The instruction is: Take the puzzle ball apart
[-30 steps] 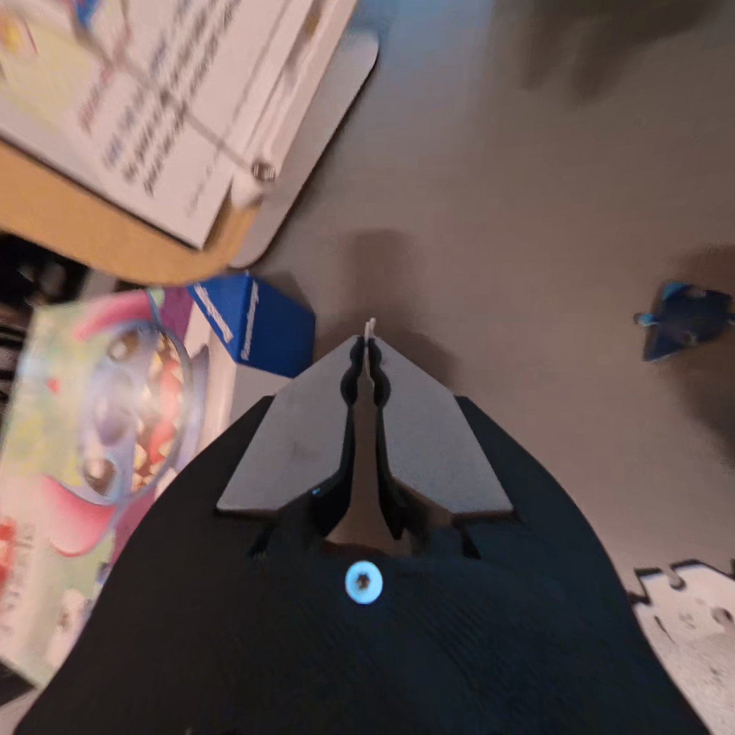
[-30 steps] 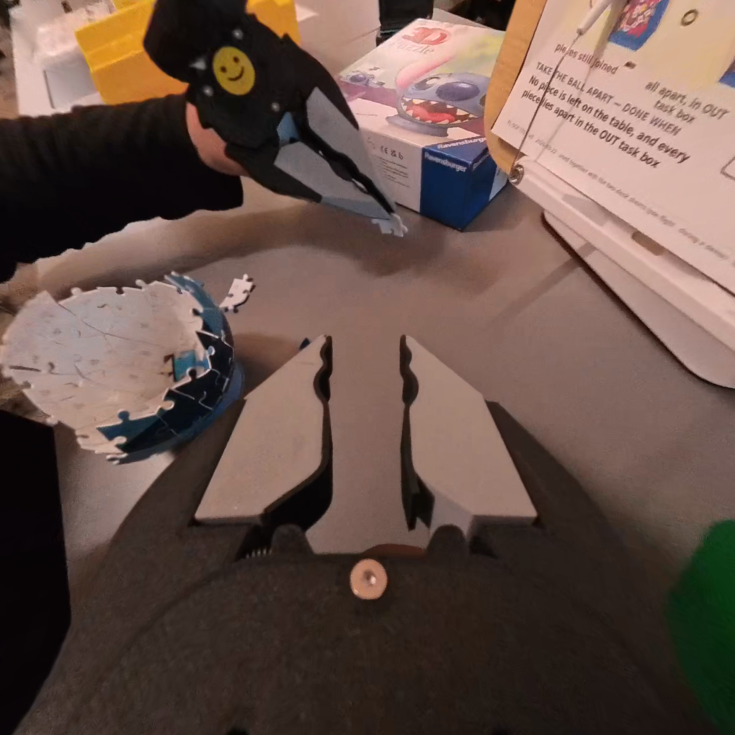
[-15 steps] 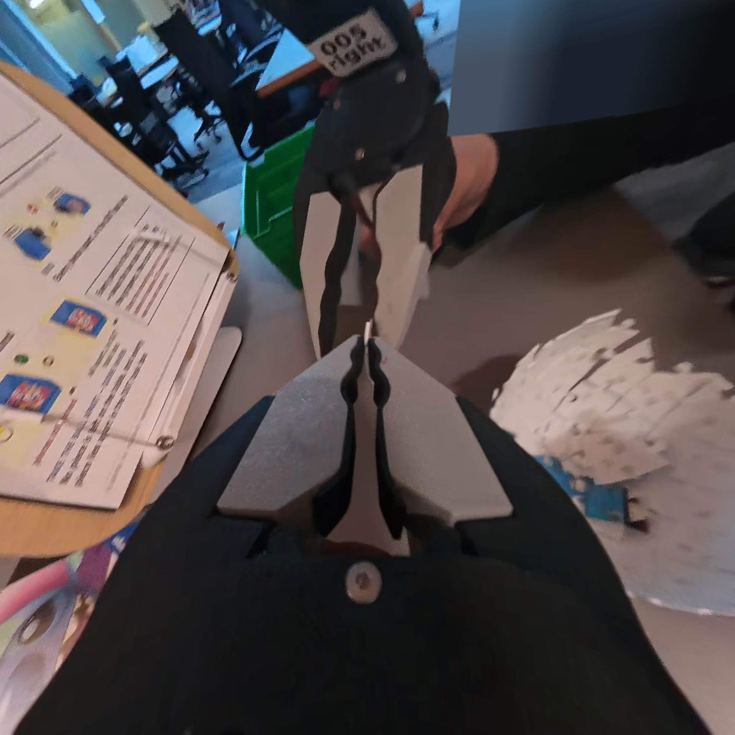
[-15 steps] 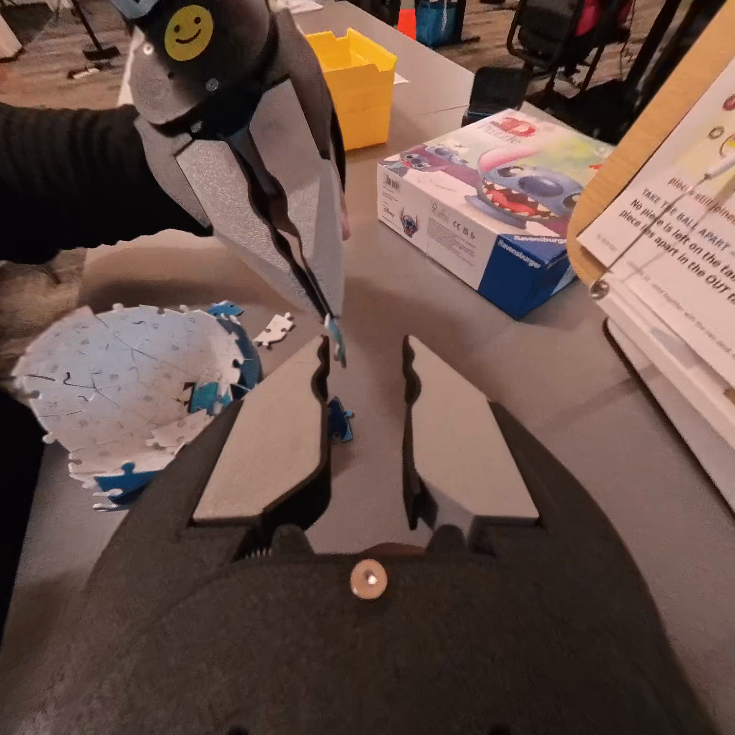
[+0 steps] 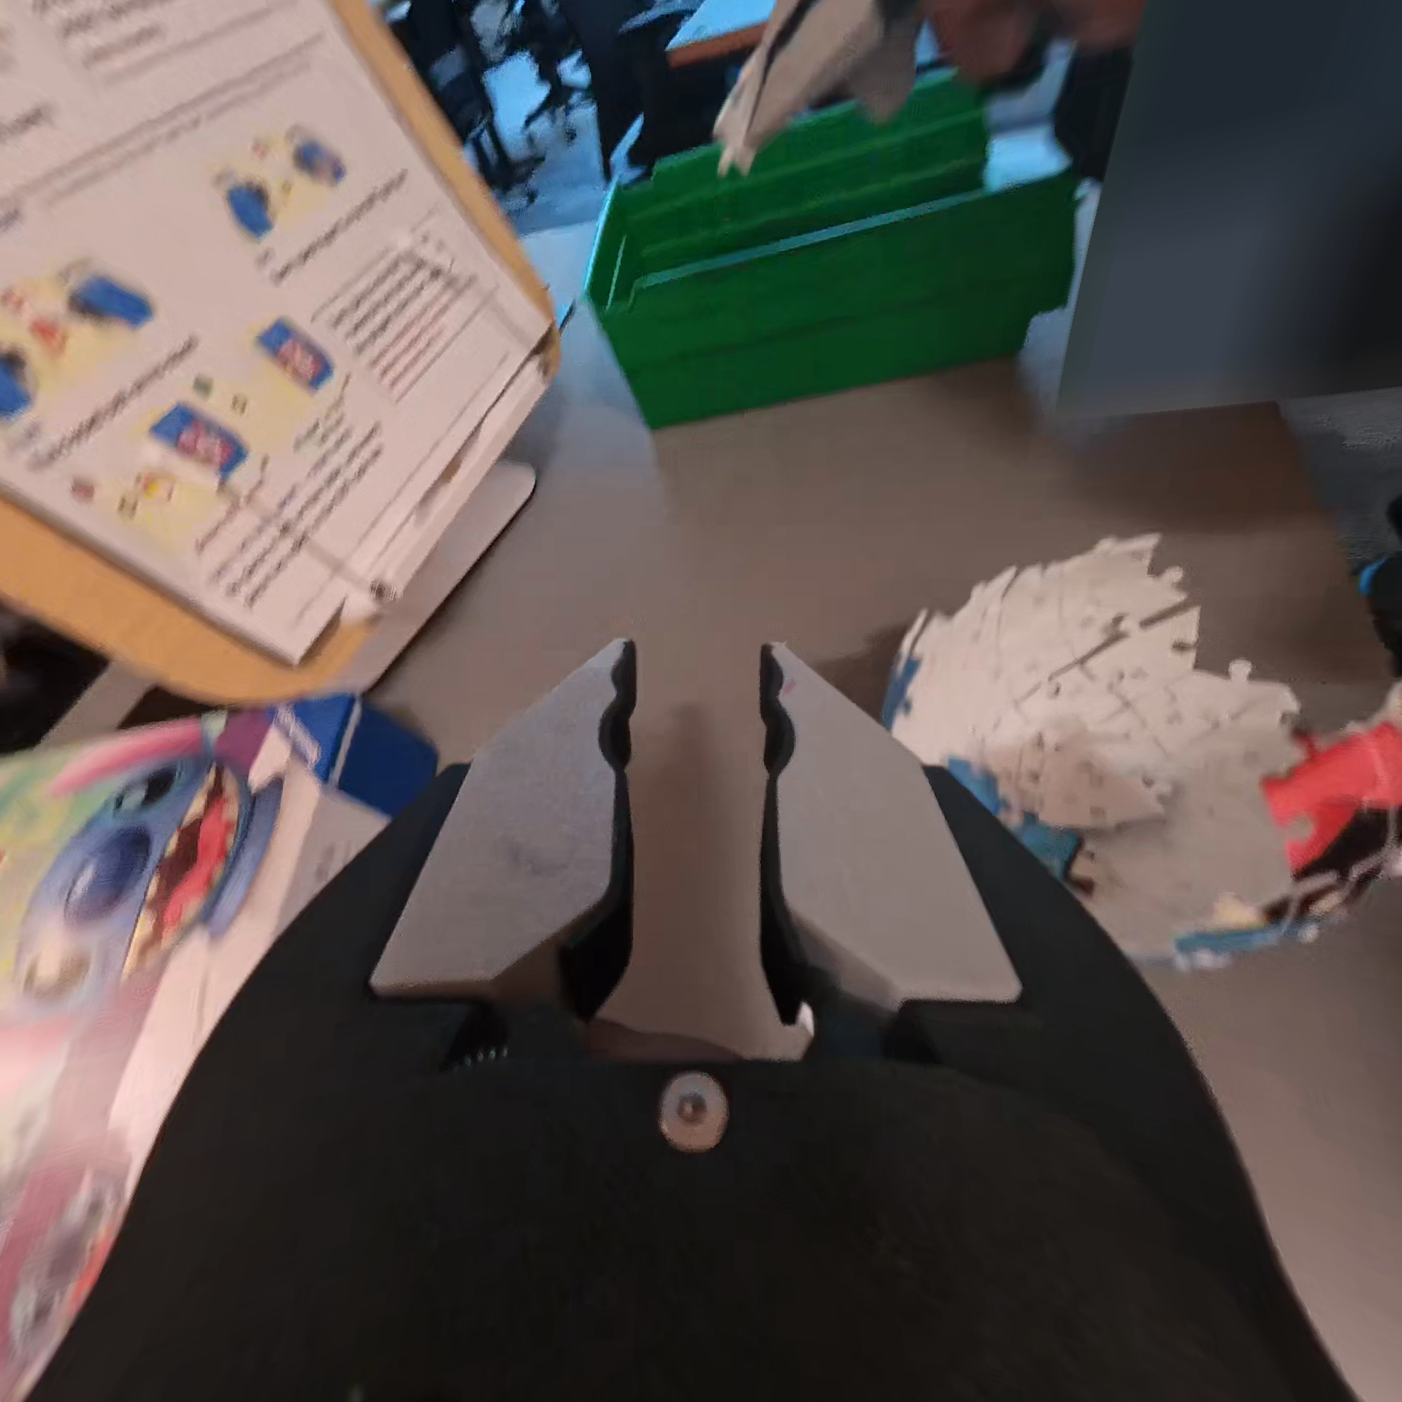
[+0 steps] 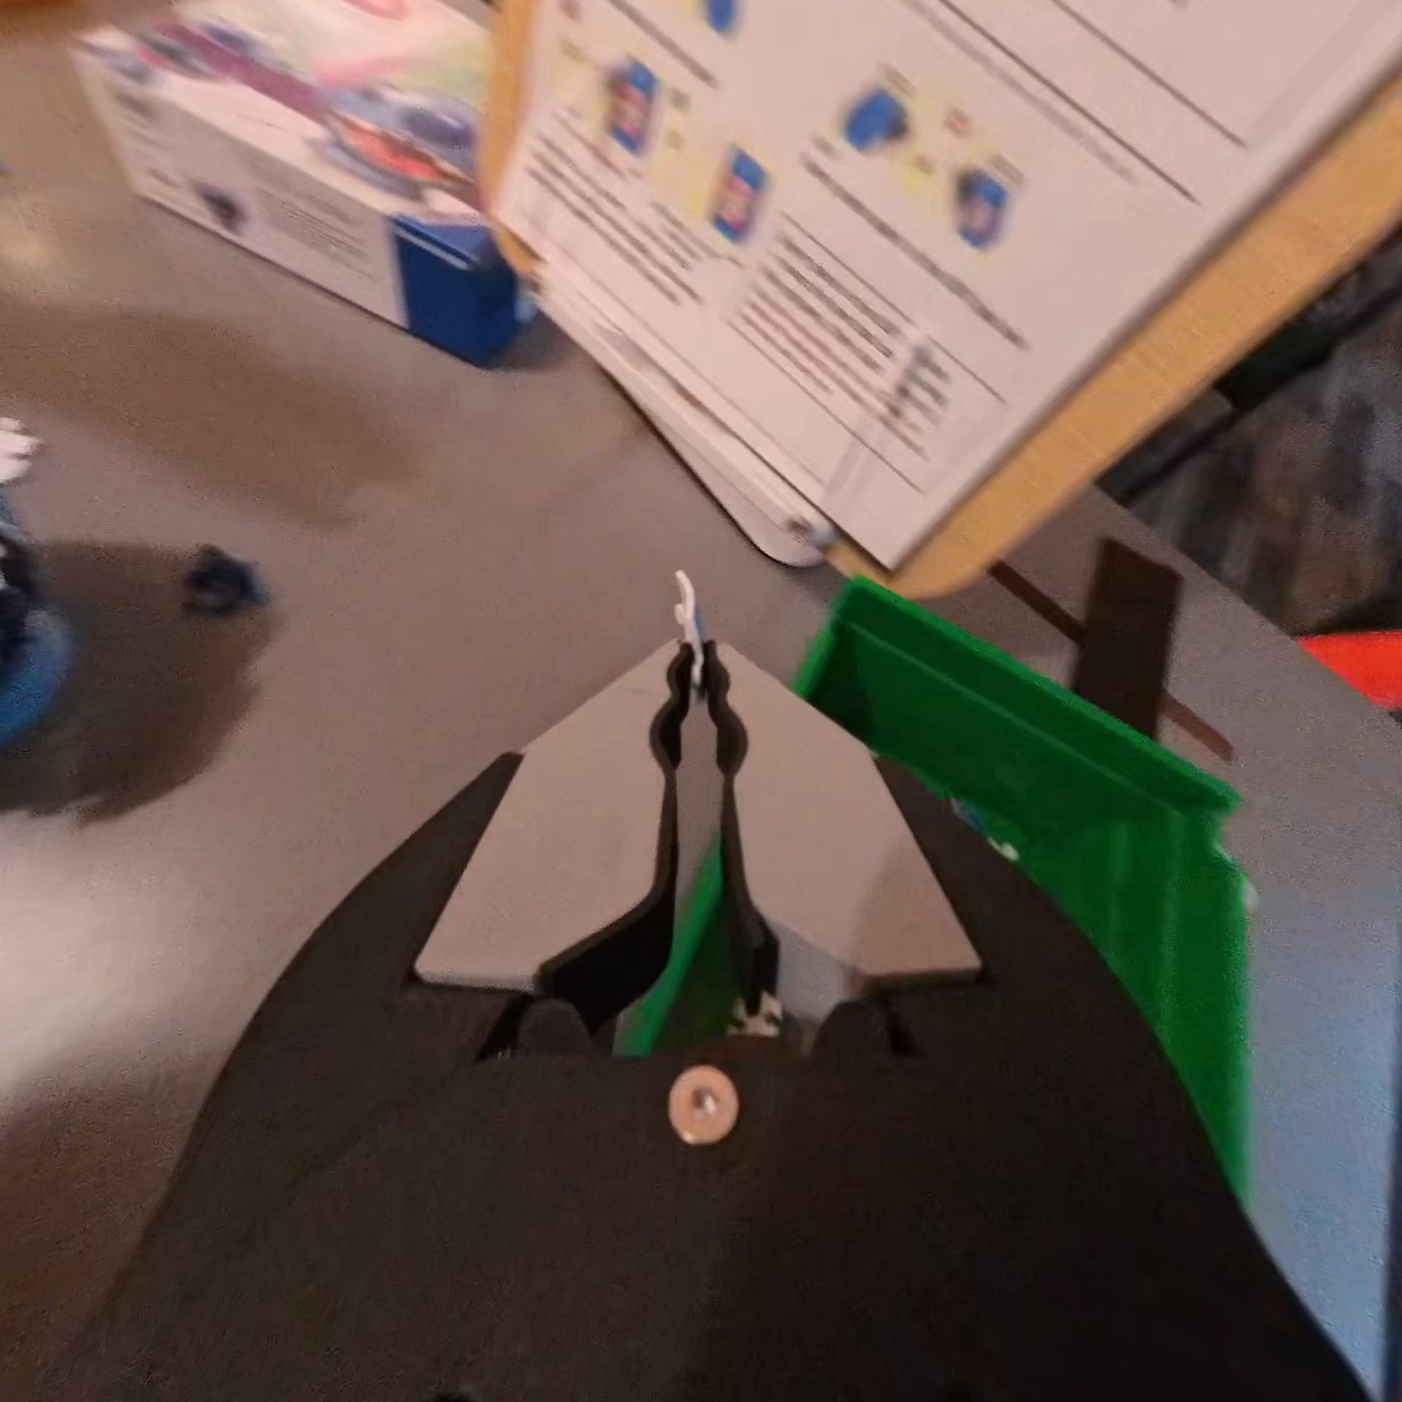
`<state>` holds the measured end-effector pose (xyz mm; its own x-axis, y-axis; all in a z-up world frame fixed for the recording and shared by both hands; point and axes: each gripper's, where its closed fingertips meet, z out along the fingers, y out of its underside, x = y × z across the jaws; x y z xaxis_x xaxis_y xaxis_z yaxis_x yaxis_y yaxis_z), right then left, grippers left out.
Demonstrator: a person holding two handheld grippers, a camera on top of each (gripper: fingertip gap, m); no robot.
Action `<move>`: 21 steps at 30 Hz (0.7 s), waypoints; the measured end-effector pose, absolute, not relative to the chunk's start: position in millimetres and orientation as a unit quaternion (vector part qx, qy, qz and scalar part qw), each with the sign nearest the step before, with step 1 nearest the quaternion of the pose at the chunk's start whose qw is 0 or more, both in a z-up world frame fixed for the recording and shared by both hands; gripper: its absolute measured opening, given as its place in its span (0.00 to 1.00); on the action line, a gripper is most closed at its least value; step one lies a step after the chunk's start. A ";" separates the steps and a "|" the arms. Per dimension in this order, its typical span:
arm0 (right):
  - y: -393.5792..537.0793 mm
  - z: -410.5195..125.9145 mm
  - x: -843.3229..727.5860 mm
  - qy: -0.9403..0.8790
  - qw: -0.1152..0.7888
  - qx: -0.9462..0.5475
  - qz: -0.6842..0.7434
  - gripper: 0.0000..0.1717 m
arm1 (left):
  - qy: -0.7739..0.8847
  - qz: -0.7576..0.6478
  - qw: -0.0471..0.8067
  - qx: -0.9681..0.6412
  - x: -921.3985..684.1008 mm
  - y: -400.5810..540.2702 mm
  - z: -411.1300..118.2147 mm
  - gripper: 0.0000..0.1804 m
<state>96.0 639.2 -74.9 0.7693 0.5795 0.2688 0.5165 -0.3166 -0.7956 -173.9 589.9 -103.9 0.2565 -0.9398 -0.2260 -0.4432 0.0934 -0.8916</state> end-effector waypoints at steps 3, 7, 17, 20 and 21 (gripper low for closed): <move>650.6 -93.4 156.8 -0.287 0.425 -0.858 -0.020 0.13 | 0.514 -0.224 0.494 -0.665 -212.0 598.9 -128.8 0.17; 650.0 -97.9 142.7 -0.298 0.424 -0.855 -0.007 0.20 | 0.448 -0.250 0.500 -0.697 -236.7 606.3 -151.8 0.16; 586.0 -192.6 -92.2 -0.522 0.306 -0.764 0.223 0.24 | 0.427 -0.225 0.469 -0.740 -249.1 615.8 -182.6 0.16; 581.1 -223.6 -113.0 -0.544 0.273 -0.767 0.204 0.27 | 0.419 -0.200 0.472 -0.749 -259.4 620.7 -186.7 0.15; 583.4 -229.9 -115.7 -0.550 0.277 -0.765 0.188 0.27 | 0.413 -0.204 0.472 -0.752 -259.8 620.6 -185.5 0.14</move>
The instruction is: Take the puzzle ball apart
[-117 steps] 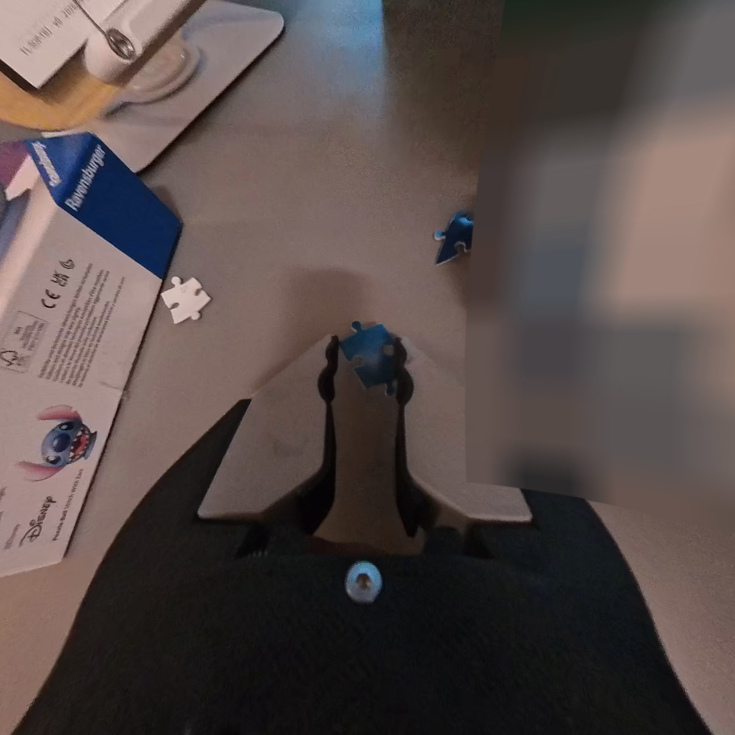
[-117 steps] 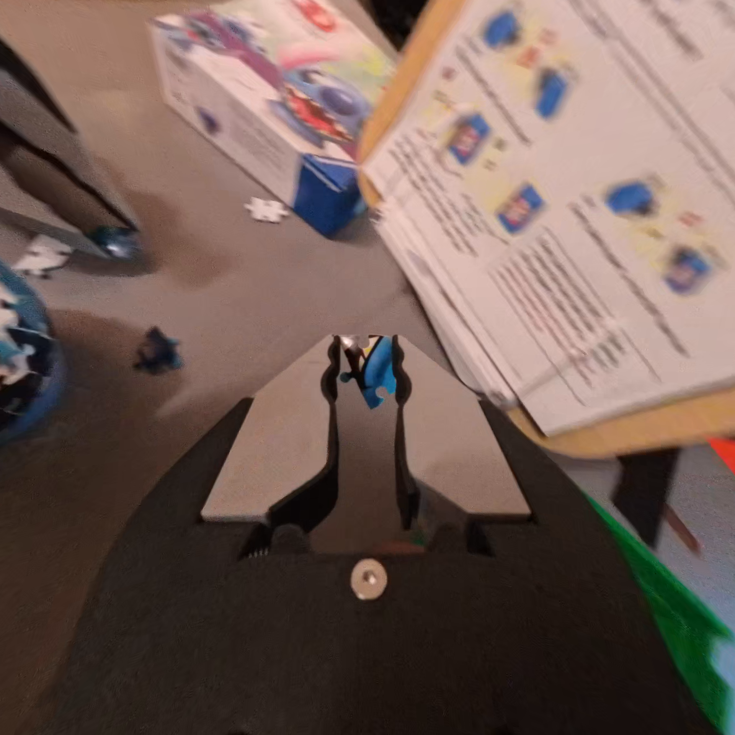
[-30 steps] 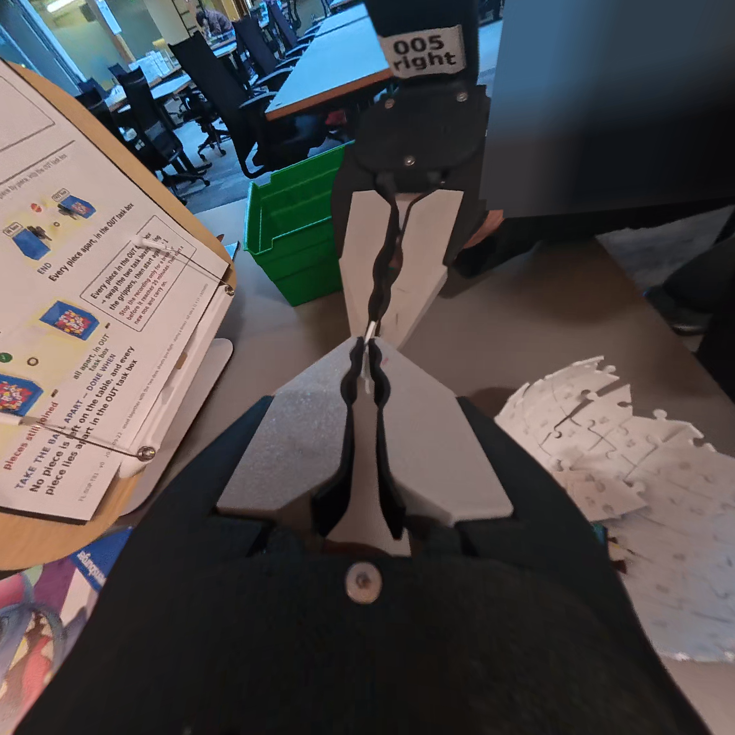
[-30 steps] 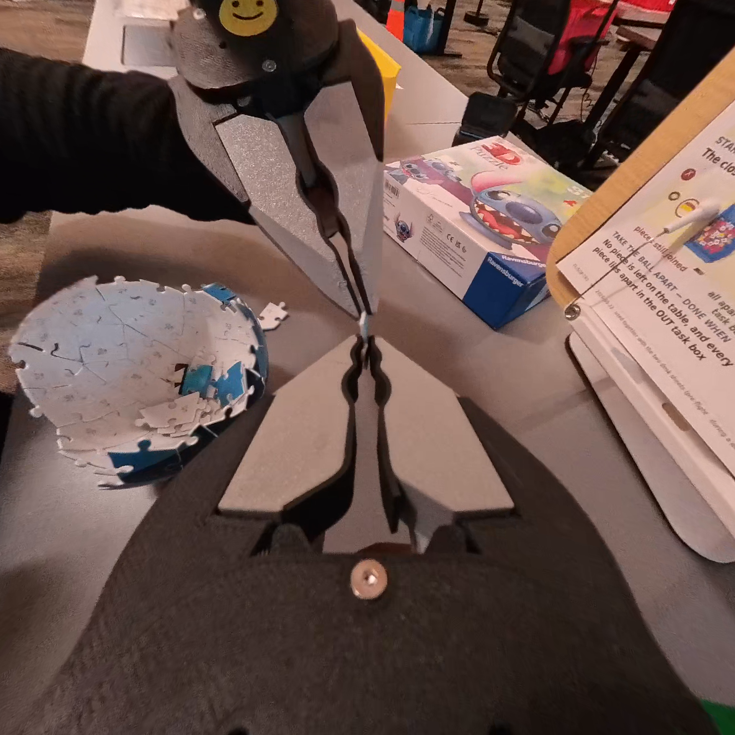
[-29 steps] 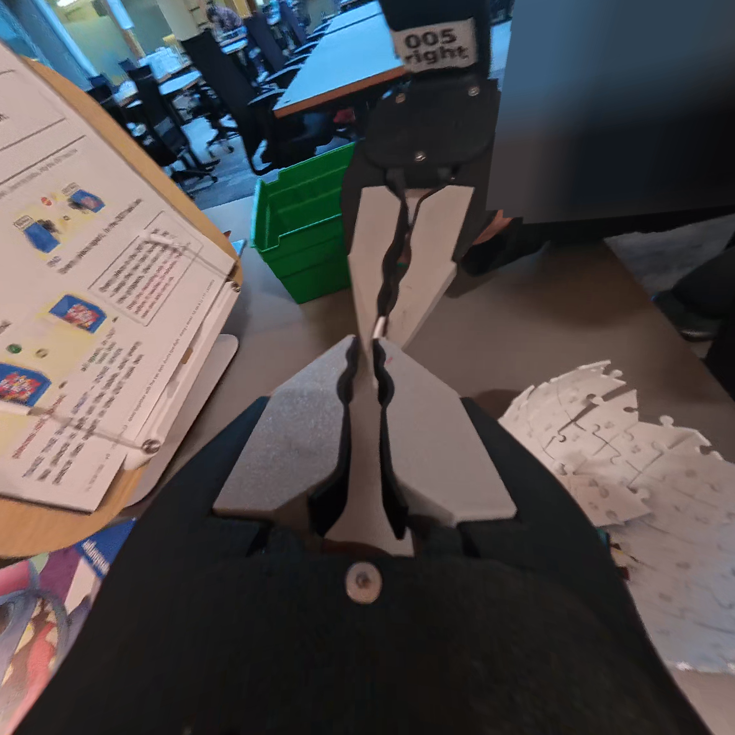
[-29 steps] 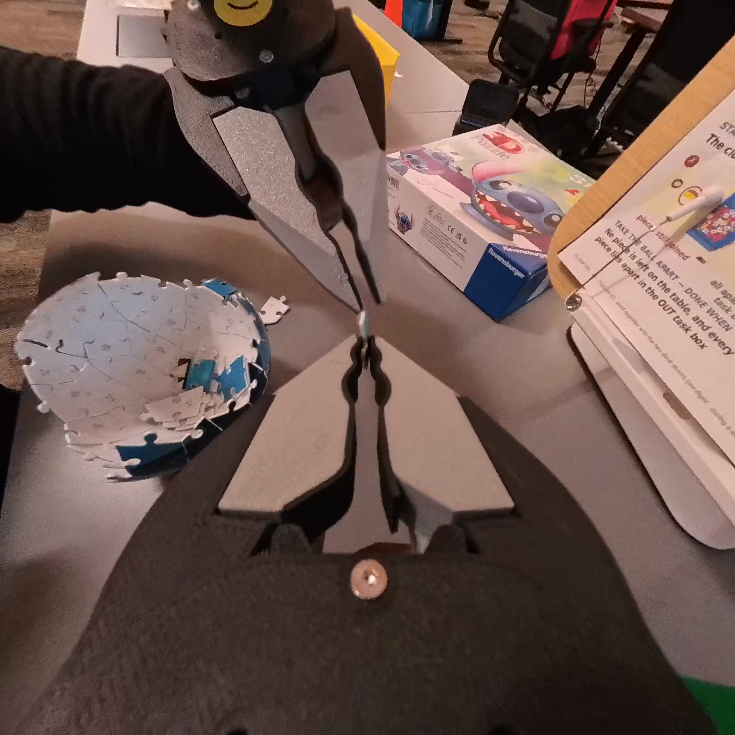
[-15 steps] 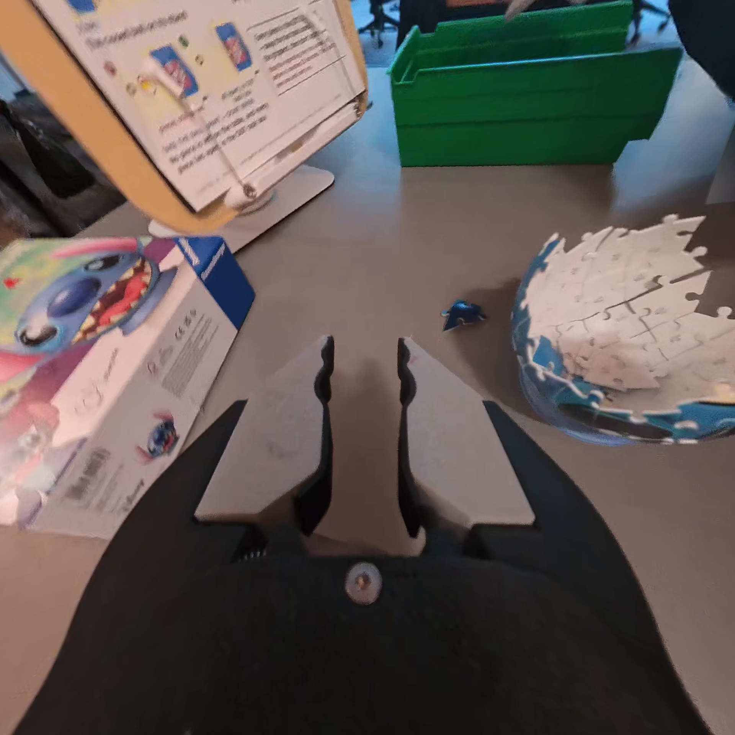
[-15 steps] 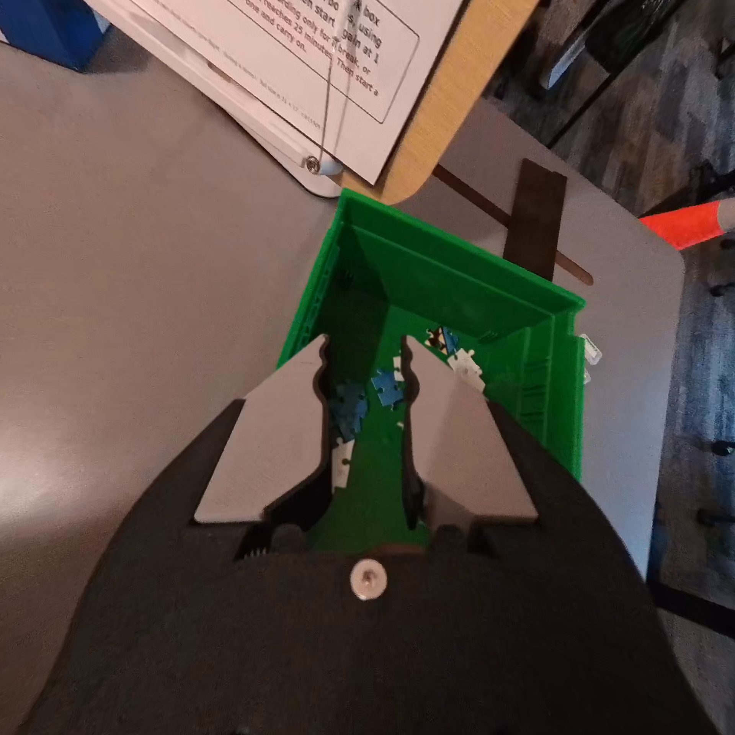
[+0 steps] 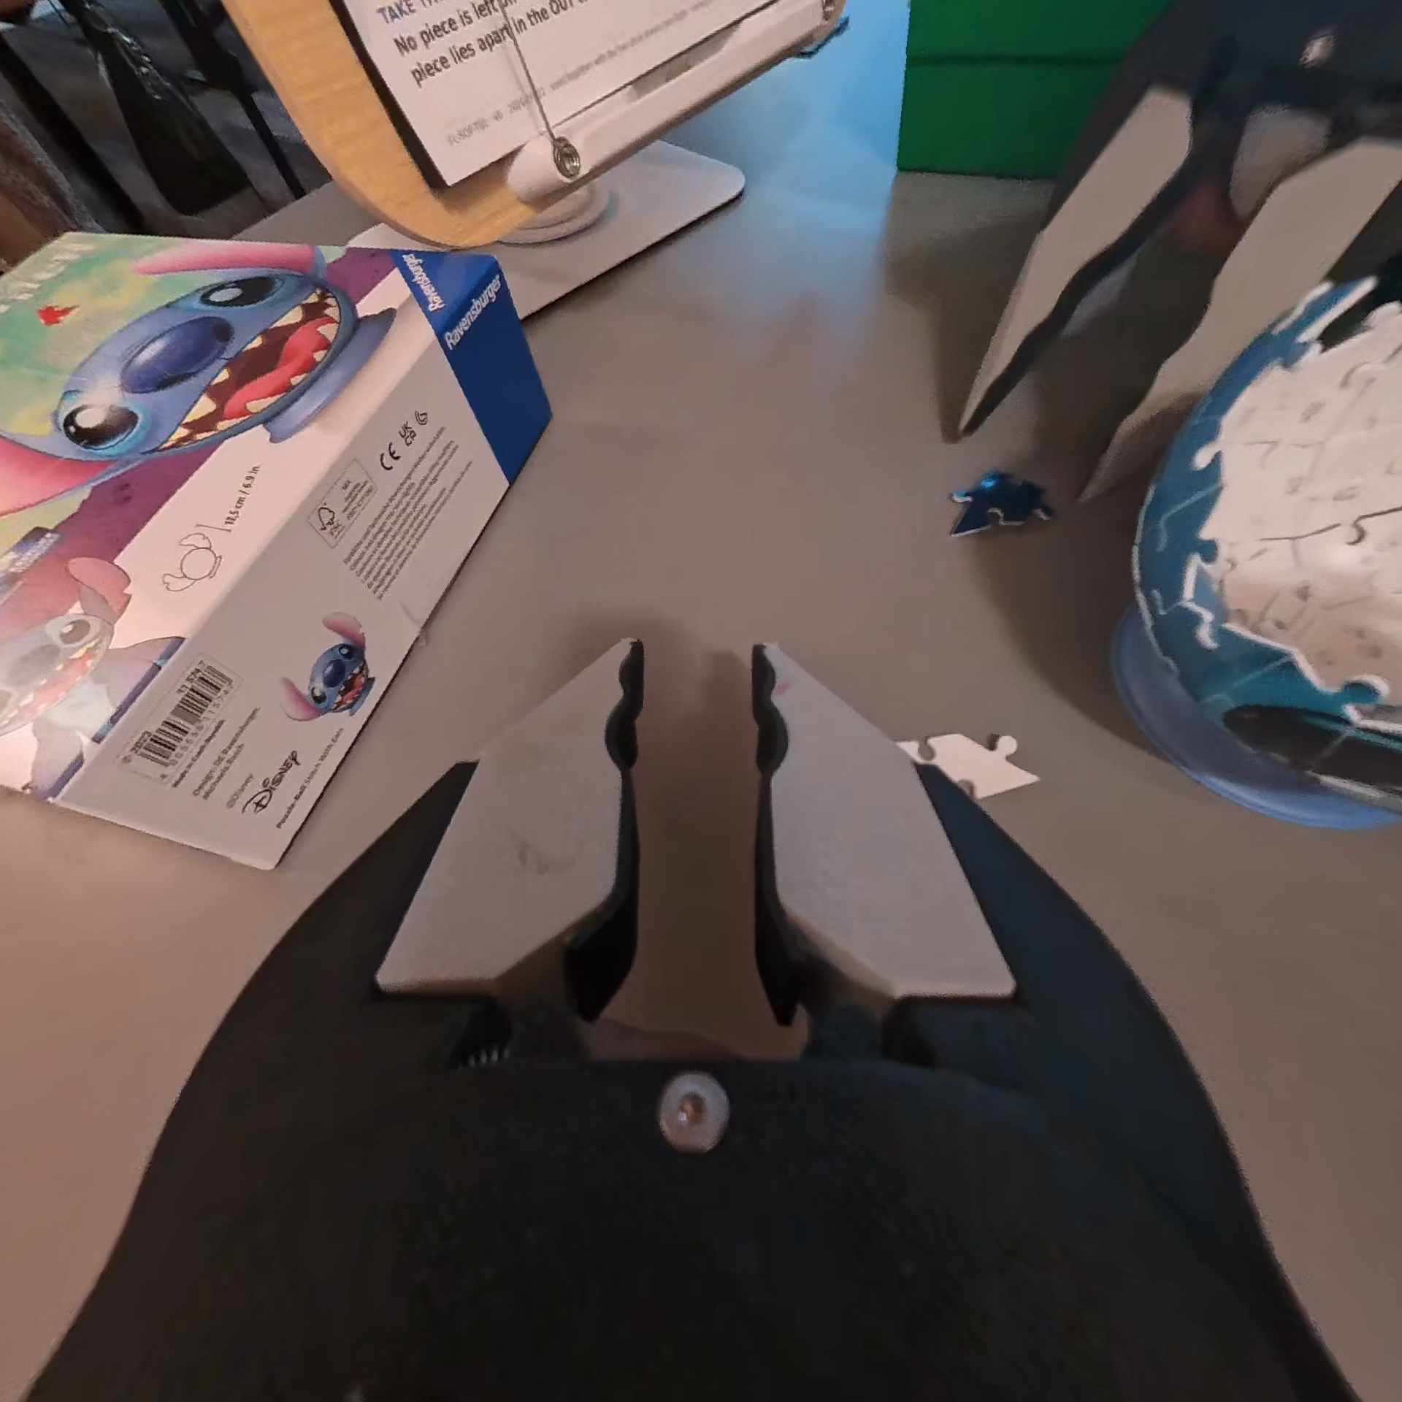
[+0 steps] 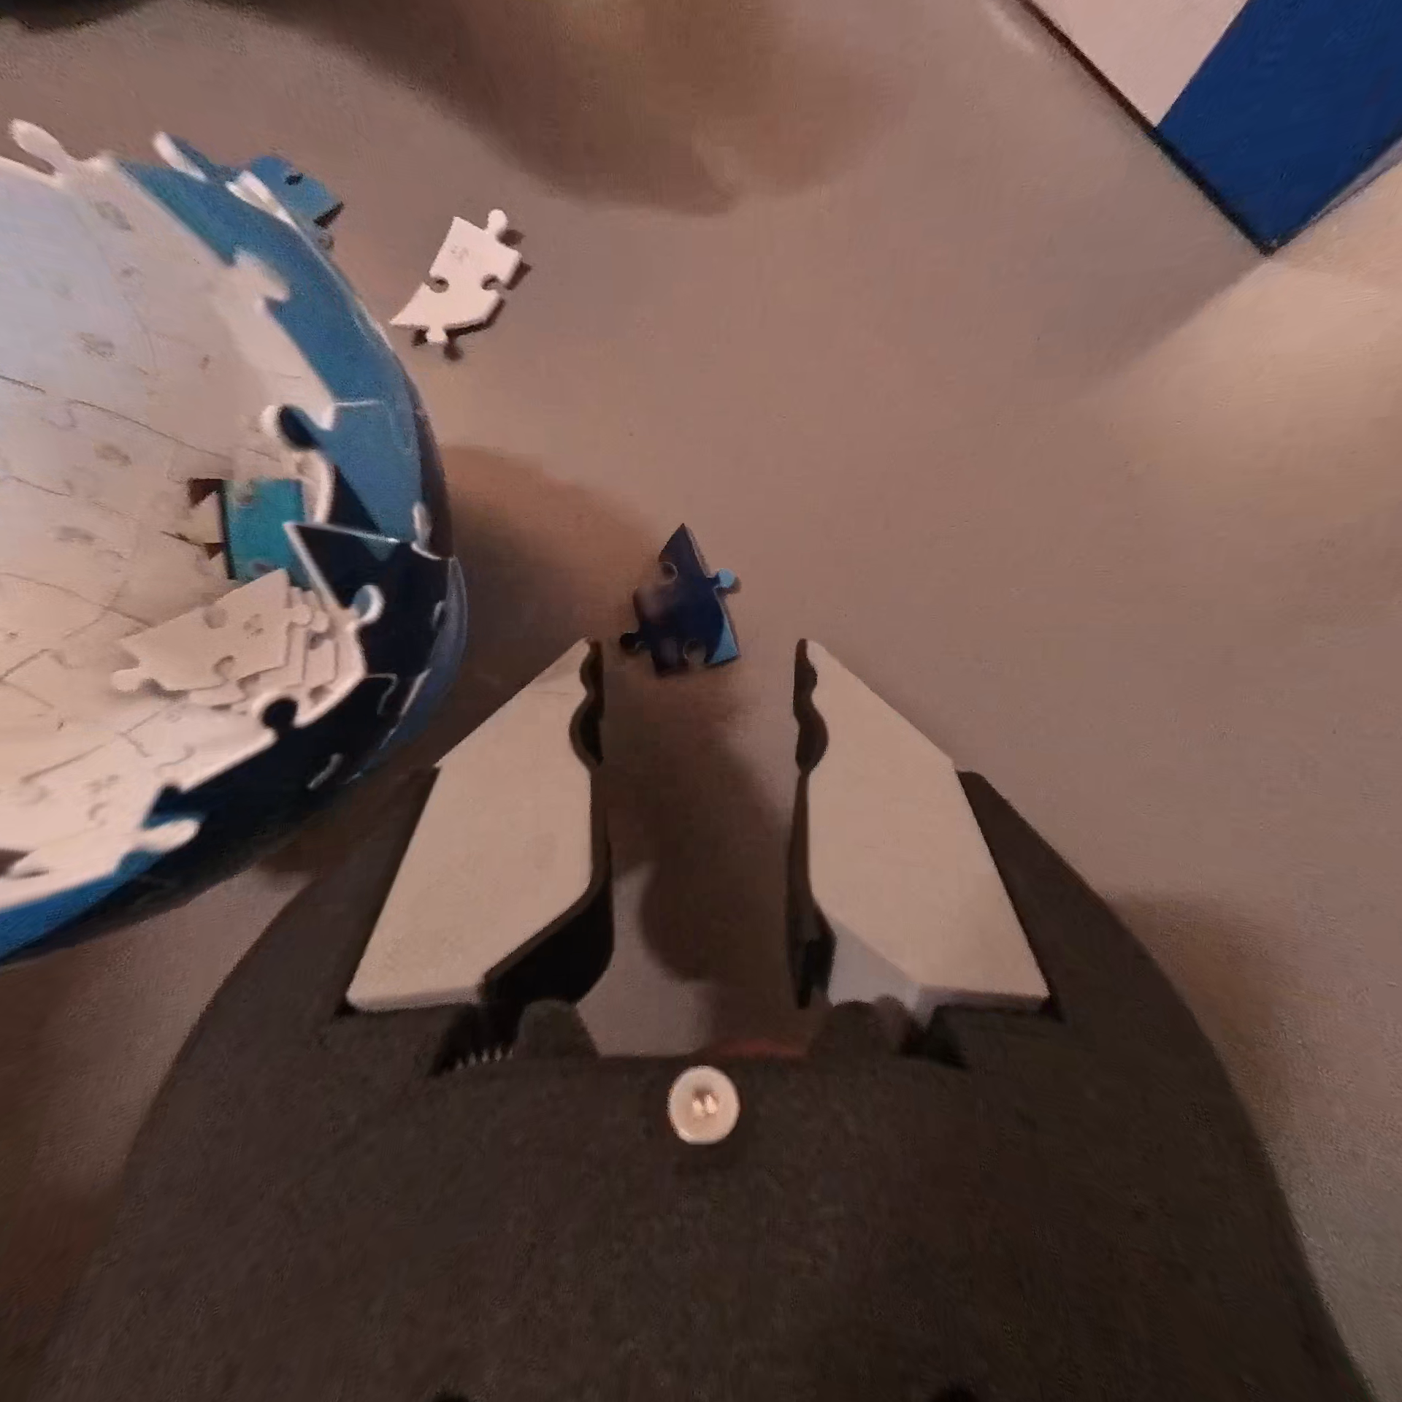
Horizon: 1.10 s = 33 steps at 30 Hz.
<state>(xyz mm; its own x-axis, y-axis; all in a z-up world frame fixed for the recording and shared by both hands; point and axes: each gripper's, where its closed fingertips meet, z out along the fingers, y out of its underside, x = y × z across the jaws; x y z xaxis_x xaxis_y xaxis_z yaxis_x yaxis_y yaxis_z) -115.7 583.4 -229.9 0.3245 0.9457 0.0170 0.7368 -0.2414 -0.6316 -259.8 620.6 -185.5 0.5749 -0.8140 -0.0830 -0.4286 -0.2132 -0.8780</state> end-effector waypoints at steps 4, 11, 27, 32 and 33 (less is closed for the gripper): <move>581.2 -233.9 -129.6 -0.542 0.280 -0.761 0.220 0.29 | 0.410 -0.220 0.461 -0.756 -253.5 616.9 -187.1 0.14; 582.0 -233.0 -121.3 -0.522 0.292 -0.768 0.227 0.00 | 0.437 -0.208 0.451 -0.750 -243.5 609.3 -194.3 0.14; 565.8 -223.3 -163.2 -0.573 0.313 -0.723 0.227 0.28 | 0.520 -0.204 0.391 -0.731 -237.3 569.5 -209.9 0.15; 580.4 -232.1 -162.1 -0.577 0.314 -0.728 0.199 0.35 | 0.510 -0.212 0.390 -0.737 -232.6 569.1 -208.7 0.15; 578.4 -235.7 -165.4 -0.567 0.300 -0.736 0.216 0.37 | 0.509 -0.212 0.390 -0.737 -232.8 568.9 -208.0 0.15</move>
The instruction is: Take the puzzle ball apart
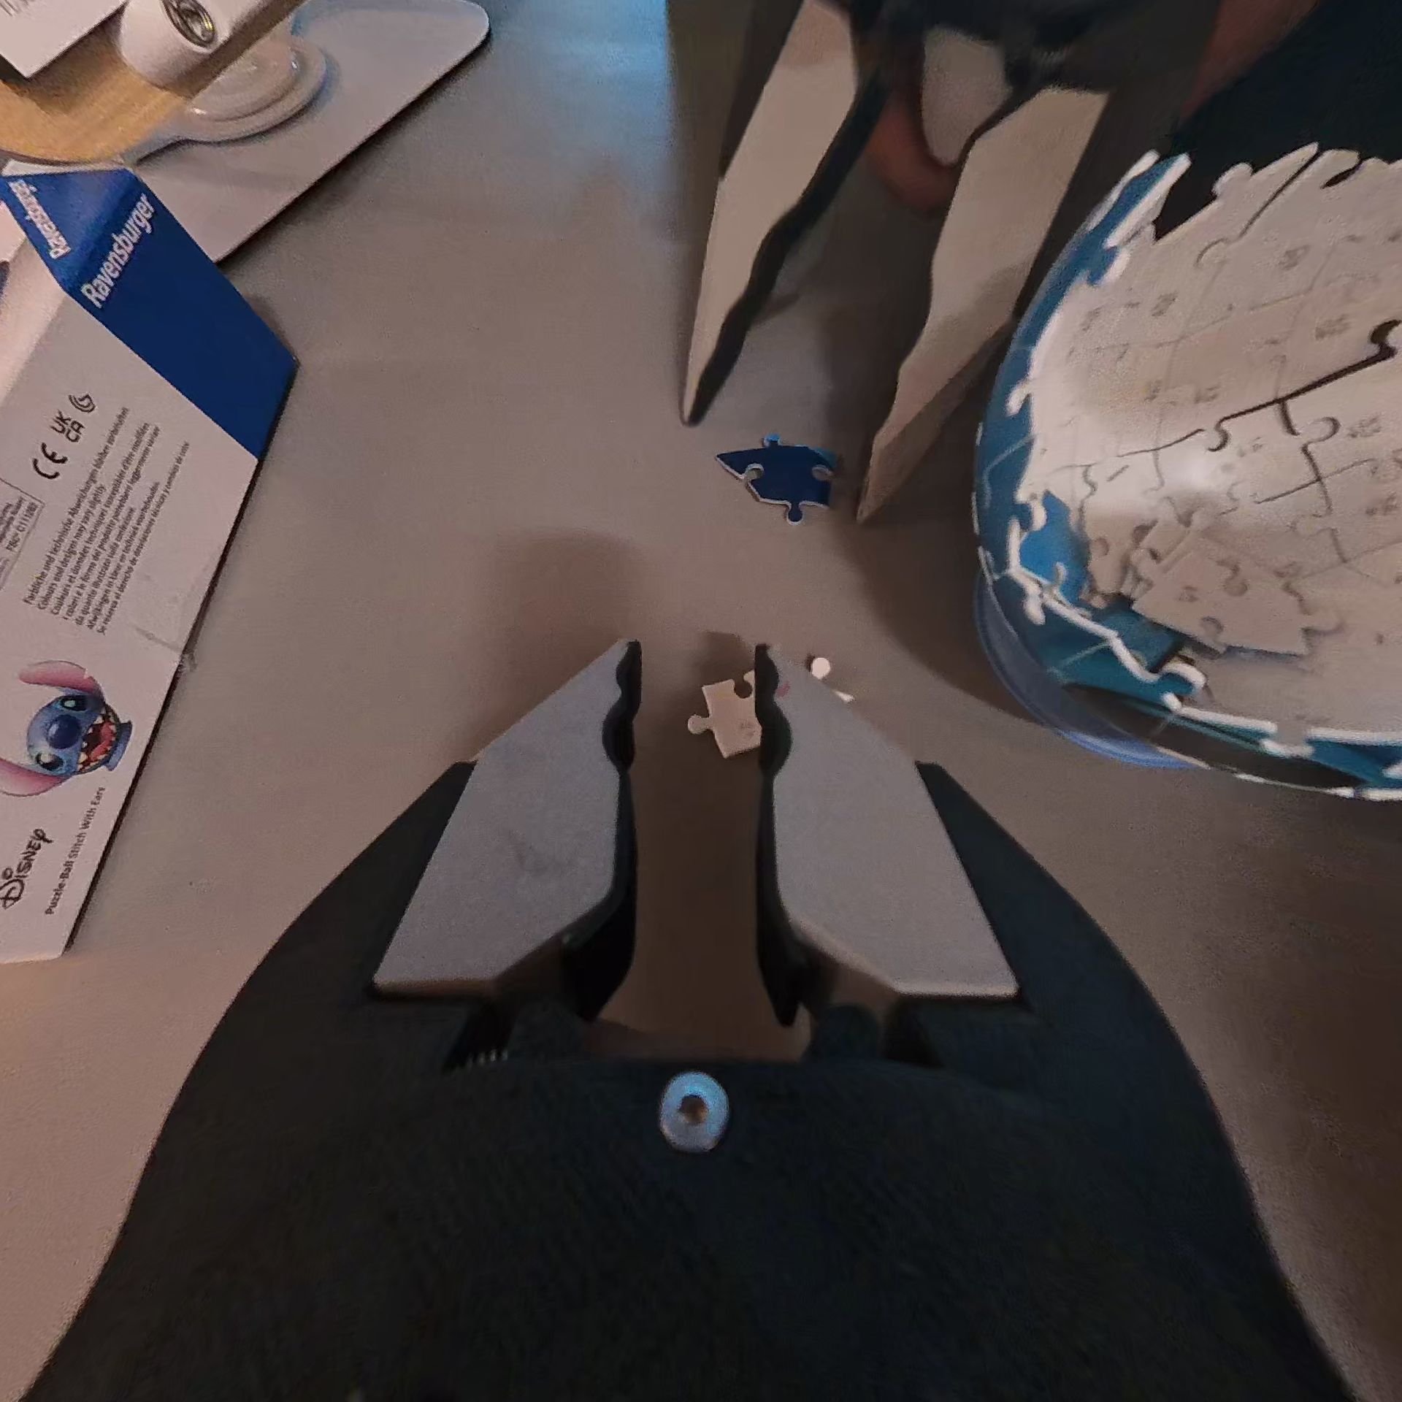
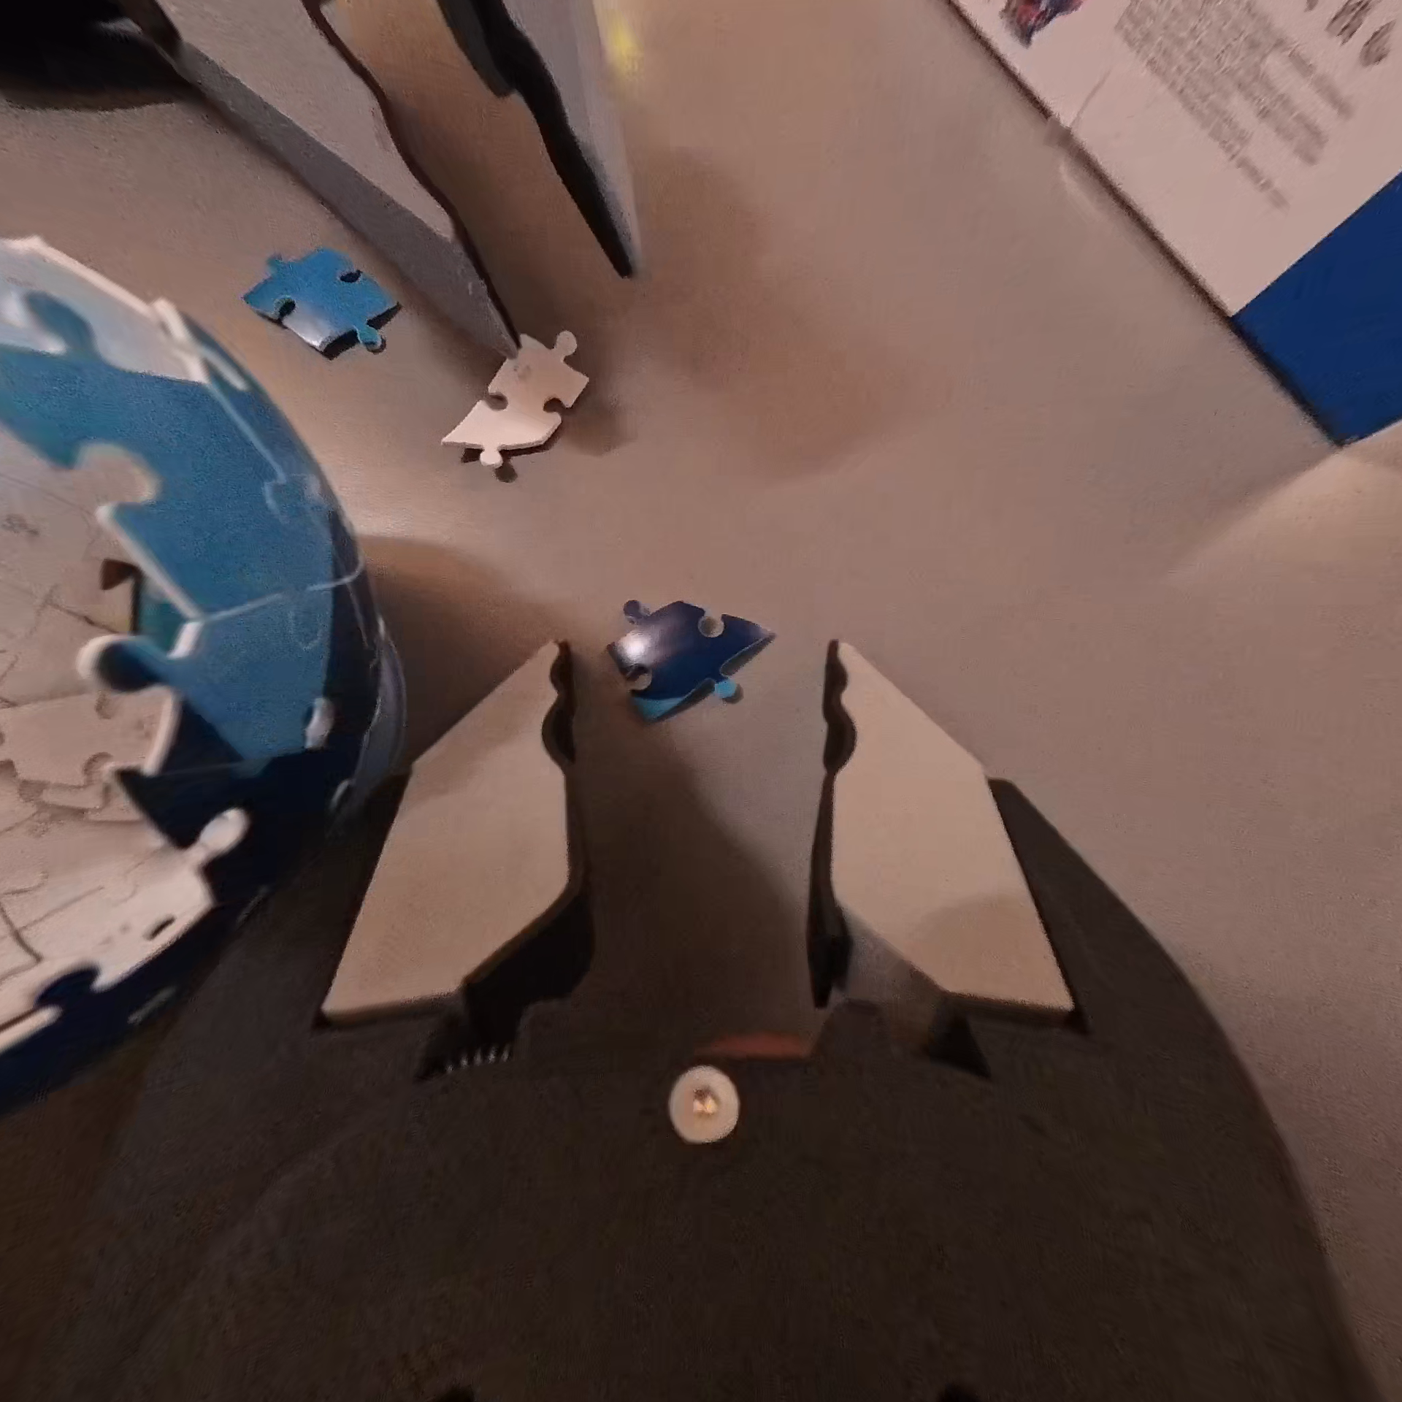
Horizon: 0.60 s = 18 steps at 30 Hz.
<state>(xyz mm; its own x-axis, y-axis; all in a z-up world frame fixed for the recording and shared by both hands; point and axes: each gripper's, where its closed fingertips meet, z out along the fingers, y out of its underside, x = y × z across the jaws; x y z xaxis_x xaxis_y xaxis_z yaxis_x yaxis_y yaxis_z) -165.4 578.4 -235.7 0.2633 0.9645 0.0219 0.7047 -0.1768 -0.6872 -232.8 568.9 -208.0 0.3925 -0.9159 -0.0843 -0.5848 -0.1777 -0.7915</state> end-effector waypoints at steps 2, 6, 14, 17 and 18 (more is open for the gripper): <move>576.8 -235.6 -168.1 -0.557 0.301 -0.738 0.232 0.40 | 0.510 -0.206 0.395 -0.736 -234.0 569.2 -205.6 0.15; 576.8 -235.1 -166.2 -0.551 0.322 -0.737 0.221 0.18 | 0.498 -0.204 0.412 -0.735 -234.8 572.5 -197.9 0.14; 593.2 -226.5 -150.1 -0.526 0.370 -0.745 0.176 0.18 | 0.491 -0.197 0.414 -0.740 -234.0 577.6 -203.1 0.13; 604.3 -207.7 -134.1 -0.499 0.411 -0.749 0.146 0.17 | 0.482 -0.189 0.426 -0.742 -236.1 583.5 -201.8 0.13; 609.3 -202.1 -124.8 -0.491 0.425 -0.751 0.123 0.17 | 0.477 -0.189 0.431 -0.742 -236.8 585.4 -200.4 0.13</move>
